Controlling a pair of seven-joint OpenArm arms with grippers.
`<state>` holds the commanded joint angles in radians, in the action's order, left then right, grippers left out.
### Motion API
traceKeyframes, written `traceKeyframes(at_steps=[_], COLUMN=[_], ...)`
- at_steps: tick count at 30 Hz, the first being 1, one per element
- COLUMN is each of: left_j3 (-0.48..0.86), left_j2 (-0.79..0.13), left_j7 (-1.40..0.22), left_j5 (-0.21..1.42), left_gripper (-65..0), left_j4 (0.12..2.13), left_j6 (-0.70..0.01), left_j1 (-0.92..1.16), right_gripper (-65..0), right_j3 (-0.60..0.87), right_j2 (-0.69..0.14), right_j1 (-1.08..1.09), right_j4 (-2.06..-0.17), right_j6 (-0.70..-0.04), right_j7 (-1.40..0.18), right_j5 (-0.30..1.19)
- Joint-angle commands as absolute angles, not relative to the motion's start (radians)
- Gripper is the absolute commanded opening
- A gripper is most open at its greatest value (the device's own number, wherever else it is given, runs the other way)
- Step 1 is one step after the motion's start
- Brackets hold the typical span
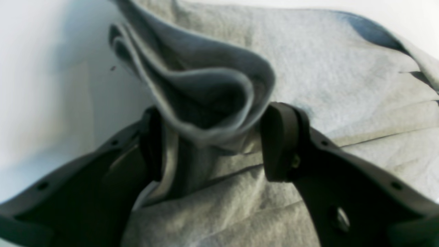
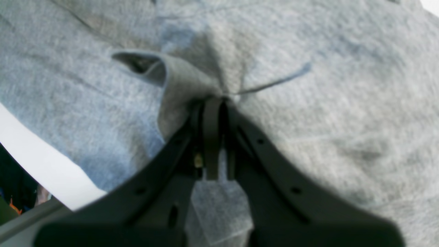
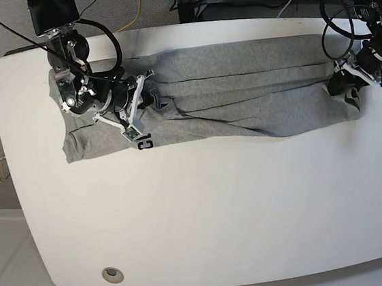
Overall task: Fold the T-shirt properly
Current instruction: 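Lower the left gripper onto the strip end and grasp the fabric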
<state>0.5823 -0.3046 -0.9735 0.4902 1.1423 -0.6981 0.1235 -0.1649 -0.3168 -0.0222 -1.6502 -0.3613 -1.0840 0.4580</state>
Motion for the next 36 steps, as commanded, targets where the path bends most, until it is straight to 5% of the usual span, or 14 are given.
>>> traceKeyframes(at_steps=[6, 11, 13, 36], left_j3=[0.582, 0.579, 0.564, 0.547], left_j2=[-0.286, -0.286, -0.288, -0.289], left_j7=[-0.974, -0.972, -0.974, -1.043], left_j5=[0.490, 0.486, 0.486, 0.507], left_gripper=[-31.3, -58.8, -63.7, -62.7], left_j4=[1.145, 1.145, 1.145, 1.159], left_j6=[-0.698, -0.698, -0.698, -0.698], left_j1=[0.125, 0.125, 0.125, 0.101], right_gripper=[-62.2, -62.2, -62.2, -62.2], right_j3=[-0.165, -0.165, -0.165, -0.165], right_j2=[-0.314, -0.312, -0.312, -0.312], right_j1=[-0.022, -0.022, -0.022, -0.024], right_j4=[-1.650, -1.650, -1.650, -1.650], right_j6=[-0.361, -0.361, -0.361, -0.358], right_j7=[-1.084, -1.084, -1.084, -1.084], right_j5=[0.458, 0.458, 0.458, 0.458])
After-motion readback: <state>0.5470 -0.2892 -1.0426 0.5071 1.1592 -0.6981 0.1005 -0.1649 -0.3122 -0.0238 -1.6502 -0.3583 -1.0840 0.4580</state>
